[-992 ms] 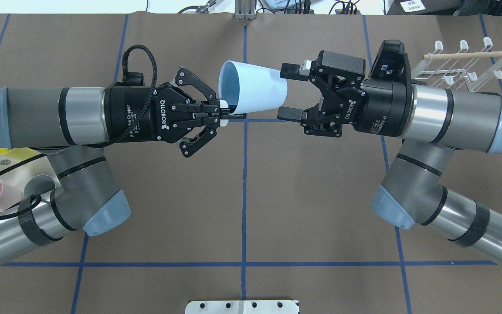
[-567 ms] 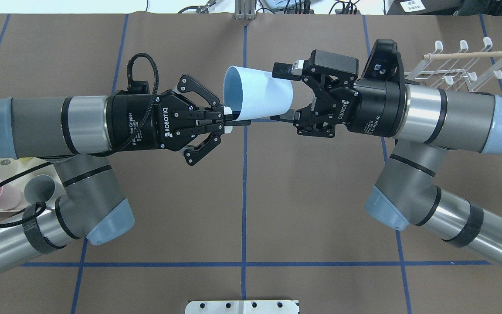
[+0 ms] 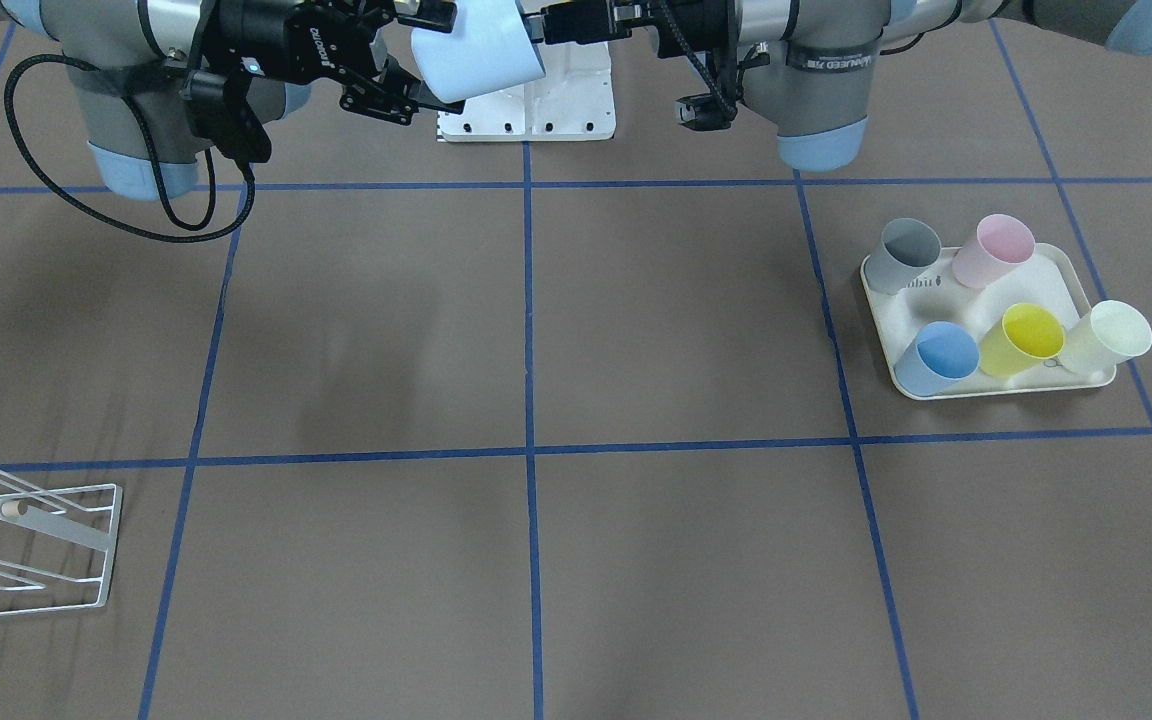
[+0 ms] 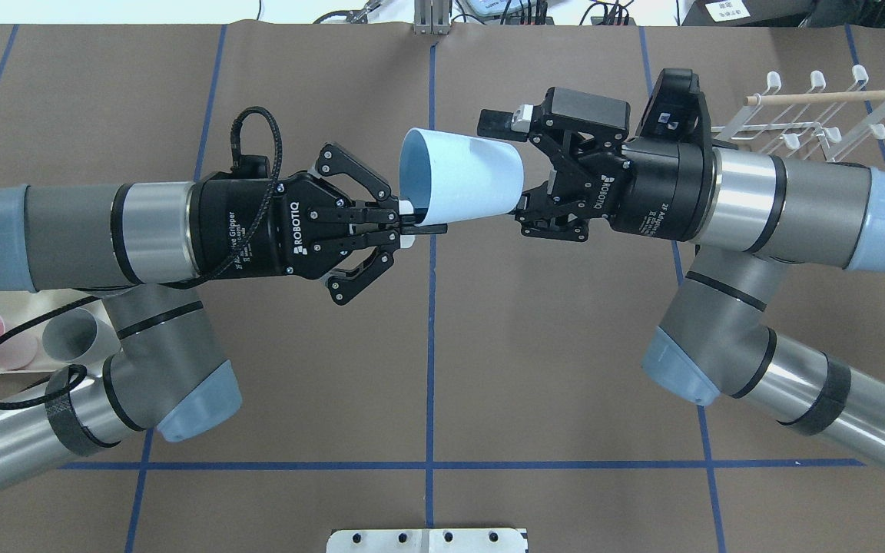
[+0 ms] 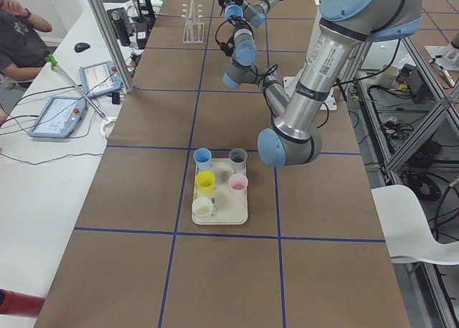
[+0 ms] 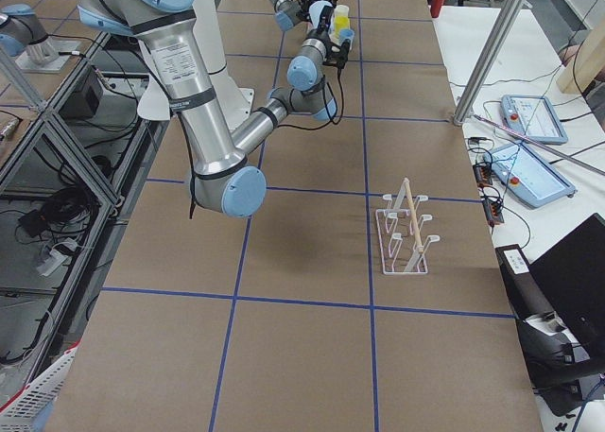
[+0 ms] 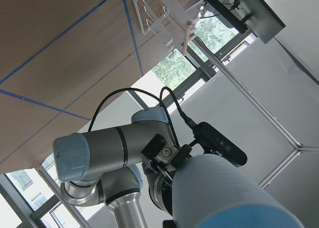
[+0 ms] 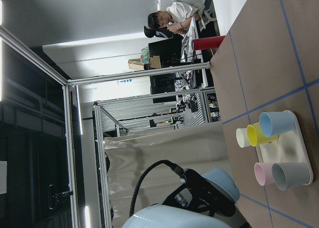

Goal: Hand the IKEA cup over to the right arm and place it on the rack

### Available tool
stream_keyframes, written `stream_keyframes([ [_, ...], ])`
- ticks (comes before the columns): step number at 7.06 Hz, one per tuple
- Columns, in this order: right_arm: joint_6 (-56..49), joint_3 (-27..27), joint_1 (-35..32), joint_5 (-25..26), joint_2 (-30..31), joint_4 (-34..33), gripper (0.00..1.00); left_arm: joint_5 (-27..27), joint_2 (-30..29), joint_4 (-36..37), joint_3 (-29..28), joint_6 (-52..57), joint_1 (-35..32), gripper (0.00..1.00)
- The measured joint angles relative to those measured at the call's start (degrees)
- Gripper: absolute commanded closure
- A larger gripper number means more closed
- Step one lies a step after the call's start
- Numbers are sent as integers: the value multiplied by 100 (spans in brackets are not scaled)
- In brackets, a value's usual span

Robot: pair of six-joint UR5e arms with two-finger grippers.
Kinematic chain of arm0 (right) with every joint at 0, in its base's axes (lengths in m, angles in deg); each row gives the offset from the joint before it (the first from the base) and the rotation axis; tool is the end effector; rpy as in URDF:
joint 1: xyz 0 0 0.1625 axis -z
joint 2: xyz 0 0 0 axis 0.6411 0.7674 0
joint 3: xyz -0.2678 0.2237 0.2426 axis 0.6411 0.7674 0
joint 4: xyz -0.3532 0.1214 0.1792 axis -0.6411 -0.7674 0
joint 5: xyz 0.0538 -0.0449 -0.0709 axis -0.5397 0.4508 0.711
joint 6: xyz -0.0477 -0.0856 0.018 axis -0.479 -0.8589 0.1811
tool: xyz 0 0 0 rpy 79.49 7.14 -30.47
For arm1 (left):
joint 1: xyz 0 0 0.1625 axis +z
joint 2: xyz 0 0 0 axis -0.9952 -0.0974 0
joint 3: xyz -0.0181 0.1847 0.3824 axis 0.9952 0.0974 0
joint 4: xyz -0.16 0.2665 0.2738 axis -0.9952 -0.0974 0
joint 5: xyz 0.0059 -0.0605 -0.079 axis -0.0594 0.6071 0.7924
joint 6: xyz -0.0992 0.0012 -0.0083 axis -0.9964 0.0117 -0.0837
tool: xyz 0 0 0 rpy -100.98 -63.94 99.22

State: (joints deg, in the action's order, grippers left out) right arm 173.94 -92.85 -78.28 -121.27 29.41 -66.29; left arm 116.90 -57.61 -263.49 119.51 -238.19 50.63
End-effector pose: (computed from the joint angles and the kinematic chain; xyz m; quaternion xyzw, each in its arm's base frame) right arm -0.3311 -0.3967 0.1751 -0.0151 -0.9054 0.1303 0.4038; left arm 0.3749 -0.3722 0.1277 -0.3428 0.8396 -0.2154 0.3621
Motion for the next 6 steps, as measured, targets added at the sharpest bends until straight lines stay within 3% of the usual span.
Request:
stream_keyframes([
  [2, -3, 0, 0, 0, 2, 12, 34, -29, 0, -48, -5, -3, 2, 100],
  [3, -3, -6, -1, 2, 0, 17, 46, -72, 1, -58, -4, -4, 3, 88],
  [5, 1, -15, 0, 1, -5, 34, 65, -106, 19, -80, -13, 13, 8, 0],
  [6, -1, -19, 0, 8, -5, 43, 68, -108, 47, -84, -7, 42, 8, 0],
])
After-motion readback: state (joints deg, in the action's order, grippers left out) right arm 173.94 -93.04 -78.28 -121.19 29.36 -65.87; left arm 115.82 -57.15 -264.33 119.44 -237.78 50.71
